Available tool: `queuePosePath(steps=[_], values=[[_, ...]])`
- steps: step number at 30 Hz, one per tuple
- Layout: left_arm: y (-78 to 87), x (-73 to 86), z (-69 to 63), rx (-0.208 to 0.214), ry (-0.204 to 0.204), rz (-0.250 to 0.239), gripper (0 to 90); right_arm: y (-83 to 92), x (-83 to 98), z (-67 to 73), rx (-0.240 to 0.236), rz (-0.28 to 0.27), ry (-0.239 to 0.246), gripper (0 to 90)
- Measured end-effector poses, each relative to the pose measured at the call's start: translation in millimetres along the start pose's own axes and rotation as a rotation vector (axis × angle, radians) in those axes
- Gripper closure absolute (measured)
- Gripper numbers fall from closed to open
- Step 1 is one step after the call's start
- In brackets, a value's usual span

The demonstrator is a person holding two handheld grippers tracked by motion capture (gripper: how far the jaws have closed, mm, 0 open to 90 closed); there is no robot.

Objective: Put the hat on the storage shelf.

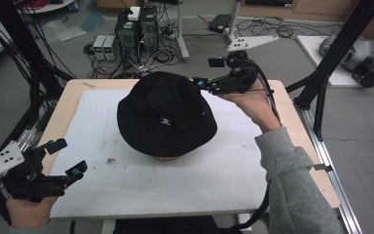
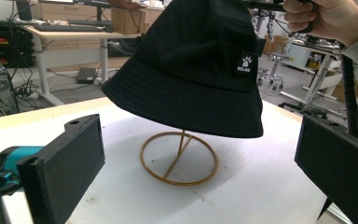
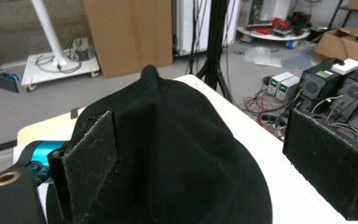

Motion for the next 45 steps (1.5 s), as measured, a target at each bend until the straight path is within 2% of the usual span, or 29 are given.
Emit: queuePosePath(steps=[1, 2, 5, 8, 12, 16, 18, 20, 21, 22, 23, 30, 31, 36, 41, 45], values=[[-1.6, 0.5, 0.3, 0.0, 0.004, 0.001, 1.7, 7.4, 2.9, -2.3, 0.015, -0.027, -0.006, 9.6], [-2.9, 1.0, 0.8, 0.002, 0.003, 0.005, 1.7, 11.3, 5.0, -3.4, 0.011, -0.045, -0.01, 9.6], [-9.3, 4.4, 0.7, 0.007, 0.002, 0.019, 1.7, 20.6, 12.4, -7.9, 0.031, -0.076, -0.029, 9.6], [-13.7, 5.1, 0.0, 0.012, 0.002, 0.026, 1.7, 25.9, 19.1, -12.2, 0.043, -0.076, -0.042, 9.6], [-19.0, 5.6, -0.1, 0.016, -0.002, 0.032, 1.7, 39.8, 37.2, -16.9, 0.085, -0.073, -0.057, 9.6], [-22.5, 6.9, 0.4, 0.016, 0.001, 0.032, 1.7, 48.4, 45.9, -16.1, 0.111, -0.067, -0.063, 9.6], [-24.9, 7.5, 0.0, 0.021, 0.004, 0.03, 1.7, 56.6, 52.8, -15.0, 0.148, -0.064, -0.061, 9.6], [-27.7, 7.7, -1.5, 0.018, -0.005, 0.033, 1.7, 59.6, 55.6, -14.3, 0.155, -0.064, -0.065, 9.6], [-29.2, 7.9, -1.8, 0.02, -0.006, 0.032, 1.7, 65.1, 61.8, -13.8, 0.179, -0.072, -0.065, 9.6], [-29.2, 7.9, -1.8, 0.02, -0.006, 0.032, 1.7, 65.1, 61.8, -13.8, 0.179, -0.072, -0.065, 9.6], [-29.4, 8.1, -1.5, 0.019, -0.007, 0.031, 1.7, 70.5, 69.7, -13.6, 0.199, -0.074, -0.067, 9.6], [-29.9, 7.7, -0.5, 0.012, -0.005, 0.025, 1.7, 81.9, 88.8, -11.9, 0.234, -0.083, -0.09, 9.6], [-30.1, 7.6, -0.6, 0.015, -0.006, 0.026, 1.7, 86.6, 94.8, -12.5, 0.249, -0.09, -0.117, 9.6], [-31.0, 8.7, -0.1, 0.014, -0.001, 0.031, 1.7, 95.4, 107.0, -11.3, 0.258, -0.114, -0.149, 9.6], [-30.4, 9.1, 1.0, 0.013, 0.001, 0.034, 1.7, 99.2, 118.3, -6.3, 0.286, -0.096, -0.118, 9.6], [-28.9, 8.5, 1.7, 0.008, 0.001, 0.03, 1.7, 104.1, 127.4, -1.3, 0.297, -0.102, -0.118, 9.6]])
Point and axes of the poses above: each handheld gripper's, and its own axes: y roughly backward along the jaws, x roughly out of its underside, z roughly to its left, the point moved 1 cm from there along -y, roughly forward along the jaws, and after that the axes turned 2 degrees about -x, right-handed, at the moved point
